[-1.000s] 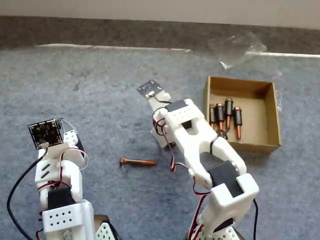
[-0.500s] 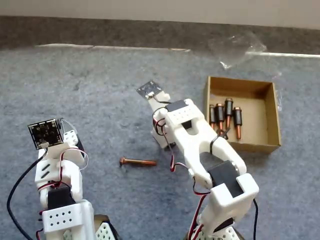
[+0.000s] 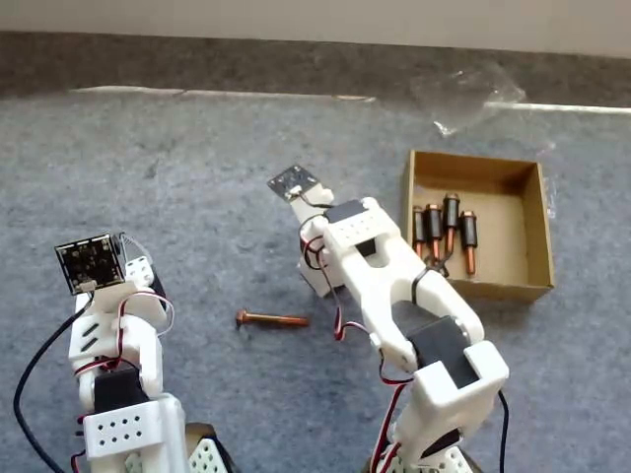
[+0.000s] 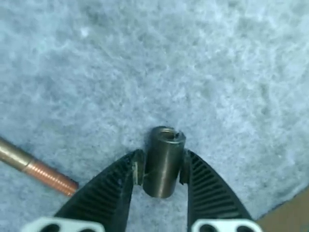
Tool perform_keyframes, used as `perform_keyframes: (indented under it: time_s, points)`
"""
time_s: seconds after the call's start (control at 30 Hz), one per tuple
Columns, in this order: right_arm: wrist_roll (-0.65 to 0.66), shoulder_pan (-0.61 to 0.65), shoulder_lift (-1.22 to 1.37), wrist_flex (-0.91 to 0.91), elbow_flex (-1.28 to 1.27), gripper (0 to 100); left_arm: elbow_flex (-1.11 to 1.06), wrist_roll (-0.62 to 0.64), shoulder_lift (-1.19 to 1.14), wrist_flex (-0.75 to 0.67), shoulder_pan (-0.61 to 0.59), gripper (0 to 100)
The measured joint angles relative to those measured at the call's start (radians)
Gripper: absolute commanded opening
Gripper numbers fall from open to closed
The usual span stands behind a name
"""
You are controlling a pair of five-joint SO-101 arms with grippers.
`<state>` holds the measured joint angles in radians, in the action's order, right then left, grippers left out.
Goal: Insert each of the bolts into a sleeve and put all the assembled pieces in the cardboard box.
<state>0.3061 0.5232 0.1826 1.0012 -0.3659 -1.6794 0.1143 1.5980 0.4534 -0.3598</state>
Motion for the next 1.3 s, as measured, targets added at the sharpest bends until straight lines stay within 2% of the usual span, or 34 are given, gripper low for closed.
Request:
perform_keyframes:
  time_s: [0.2, 0.3, 0.4, 0.67, 1.3]
  points:
    - [0.002, -0.002, 0.054, -0.009, 0.011, 5.3, 0.000, 0.000, 0.000, 0.000, 0.000, 4]
    - [0.003, -0.003, 0.080, -0.003, 0.020, 0.0, 0.000, 0.000, 0.000, 0.000, 0.000, 4]
    - [0.003, -0.005, 0.064, -0.006, 0.020, 0.4, 0.000, 0.000, 0.000, 0.000, 0.000, 4]
    - [0.003, 0.000, -0.195, 0.021, -0.040, 0.4, 0.000, 0.000, 0.000, 0.000, 0.000, 4]
    - [0.003, 0.002, -0.839, 0.298, -0.118, 0.4, 0.000, 0.000, 0.000, 0.000, 0.000, 4]
